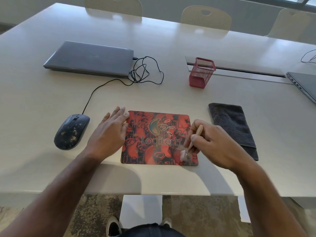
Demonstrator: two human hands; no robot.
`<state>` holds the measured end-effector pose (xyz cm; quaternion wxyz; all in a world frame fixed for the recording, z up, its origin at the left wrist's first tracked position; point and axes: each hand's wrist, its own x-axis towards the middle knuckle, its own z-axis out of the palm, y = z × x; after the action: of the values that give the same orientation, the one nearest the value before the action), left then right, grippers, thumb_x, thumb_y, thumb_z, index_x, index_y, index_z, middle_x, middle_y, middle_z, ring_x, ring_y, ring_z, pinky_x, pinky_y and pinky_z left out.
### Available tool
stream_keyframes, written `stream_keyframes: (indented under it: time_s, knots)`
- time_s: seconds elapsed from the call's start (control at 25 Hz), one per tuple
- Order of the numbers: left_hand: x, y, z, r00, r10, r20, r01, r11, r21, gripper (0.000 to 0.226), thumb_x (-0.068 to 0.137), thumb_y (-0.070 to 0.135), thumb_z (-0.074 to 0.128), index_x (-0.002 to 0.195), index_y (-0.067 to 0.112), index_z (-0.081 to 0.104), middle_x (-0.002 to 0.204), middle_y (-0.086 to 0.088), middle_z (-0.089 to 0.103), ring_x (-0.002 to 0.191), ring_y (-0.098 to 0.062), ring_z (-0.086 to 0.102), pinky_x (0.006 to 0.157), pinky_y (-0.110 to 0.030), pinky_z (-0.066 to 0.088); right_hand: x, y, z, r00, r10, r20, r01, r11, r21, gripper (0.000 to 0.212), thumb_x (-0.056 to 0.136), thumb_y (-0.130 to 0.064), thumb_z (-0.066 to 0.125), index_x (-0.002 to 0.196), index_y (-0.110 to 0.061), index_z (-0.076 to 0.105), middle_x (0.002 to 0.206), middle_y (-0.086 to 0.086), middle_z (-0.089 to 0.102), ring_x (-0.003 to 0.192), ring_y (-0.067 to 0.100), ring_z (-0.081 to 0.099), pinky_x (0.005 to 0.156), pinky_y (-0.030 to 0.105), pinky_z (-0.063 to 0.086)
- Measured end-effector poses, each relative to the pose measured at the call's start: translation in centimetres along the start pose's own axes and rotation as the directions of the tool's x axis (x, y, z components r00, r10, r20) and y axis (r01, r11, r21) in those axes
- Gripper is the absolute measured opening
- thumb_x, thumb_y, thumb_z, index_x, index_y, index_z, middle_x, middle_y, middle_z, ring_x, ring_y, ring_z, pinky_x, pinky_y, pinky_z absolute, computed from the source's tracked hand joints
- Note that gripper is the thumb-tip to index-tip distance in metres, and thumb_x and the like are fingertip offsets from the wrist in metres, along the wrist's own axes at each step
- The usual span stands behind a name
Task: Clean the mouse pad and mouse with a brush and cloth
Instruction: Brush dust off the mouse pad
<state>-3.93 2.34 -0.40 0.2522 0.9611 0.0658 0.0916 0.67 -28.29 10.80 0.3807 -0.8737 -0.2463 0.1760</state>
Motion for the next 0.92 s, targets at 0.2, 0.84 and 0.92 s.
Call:
stream_keyframes:
  time_s: [0.2, 0.84, 0.92]
  knots:
    - [0.0, 0.1, 0.0, 1.000, 0.001, -0.004, -0.001, 1.000, 0.000, 0.048, 0.106, 0.023, 0.041, 0.154, 0.015, 0.039, 0.166, 0.000, 0.025, 0.154, -0.005, 0.010, 0.126, -0.030, 0.008, -0.4, -0.5, 2.7, 0.990, -0.097, 0.099, 0.066, 0.958, 0.280, 0.009, 0.093, -0.007, 0.051, 0.092, -0.006, 0.060, 0.095, 0.014, 0.076, 0.084, 0.026, 0.073, 0.075, 0.032, 0.058]
    - [0.0, 0.1, 0.1, 1.000, 0.000, -0.001, 0.000, 1.000, 0.007, 0.049, 0.107, 0.024, 0.040, 0.154, 0.015, 0.038, 0.166, 0.000, 0.024, 0.154, -0.006, 0.009, 0.126, -0.030, 0.007, -0.9, 2.3, 0.4, 0.997, 0.034, -0.063, -0.028, 0.995, 0.091, 0.016, 0.106, -0.020, 0.055, 0.096, -0.009, 0.061, 0.089, -0.001, 0.080, 0.079, 0.013, 0.076, 0.078, 0.038, 0.059]
    - [0.0, 0.1, 0.0, 1.000, 0.000, -0.001, 0.000, 1.000, 0.007, 0.048, 0.107, 0.024, 0.039, 0.154, 0.015, 0.038, 0.166, 0.000, 0.025, 0.154, -0.006, 0.009, 0.126, -0.031, 0.007, -1.2, 2.1, -0.2, 0.993, 0.017, -0.117, -0.001, 0.991, 0.137, 0.016, 0.106, -0.019, 0.054, 0.094, -0.011, 0.060, 0.090, 0.000, 0.081, 0.080, 0.016, 0.077, 0.077, 0.035, 0.057]
